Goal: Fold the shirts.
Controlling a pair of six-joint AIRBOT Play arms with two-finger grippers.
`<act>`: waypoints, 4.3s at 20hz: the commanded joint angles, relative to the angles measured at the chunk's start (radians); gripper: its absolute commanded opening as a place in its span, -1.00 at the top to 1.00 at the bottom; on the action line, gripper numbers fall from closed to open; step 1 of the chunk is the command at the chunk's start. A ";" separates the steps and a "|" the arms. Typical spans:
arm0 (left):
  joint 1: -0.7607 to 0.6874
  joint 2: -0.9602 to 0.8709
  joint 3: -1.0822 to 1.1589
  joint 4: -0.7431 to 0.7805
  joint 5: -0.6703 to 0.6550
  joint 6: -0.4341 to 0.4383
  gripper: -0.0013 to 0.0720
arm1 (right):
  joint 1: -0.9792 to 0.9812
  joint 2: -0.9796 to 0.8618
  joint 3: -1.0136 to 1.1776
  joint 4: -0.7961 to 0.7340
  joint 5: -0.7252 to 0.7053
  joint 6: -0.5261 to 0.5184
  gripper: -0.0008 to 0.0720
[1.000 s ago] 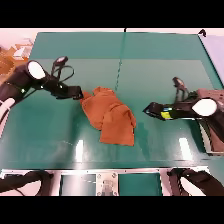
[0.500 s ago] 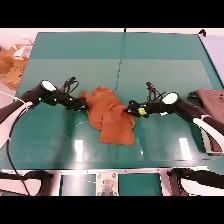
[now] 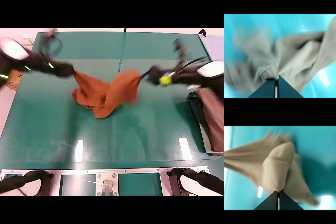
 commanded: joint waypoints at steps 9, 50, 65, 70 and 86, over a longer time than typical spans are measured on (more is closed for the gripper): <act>0.007 0.298 0.665 0.098 0.168 -0.126 0.91 | -0.149 0.517 0.334 -0.006 0.070 -0.007 0.95; 0.114 -0.007 -0.565 0.007 -0.252 -0.312 -0.57 | -0.320 -0.601 0.221 -0.335 0.051 0.076 0.94; 0.104 -0.063 -0.908 -0.468 0.474 0.025 0.91 | -0.300 -0.538 0.213 -0.383 0.169 0.122 0.95; 0.313 -0.124 -0.548 -0.219 0.374 0.020 0.91 | -0.289 -0.302 -0.148 -0.417 0.200 0.213 0.95; 0.430 -0.483 0.176 -0.301 -0.272 -0.007 0.91 | -0.104 0.053 -0.423 -0.434 0.068 0.275 -0.52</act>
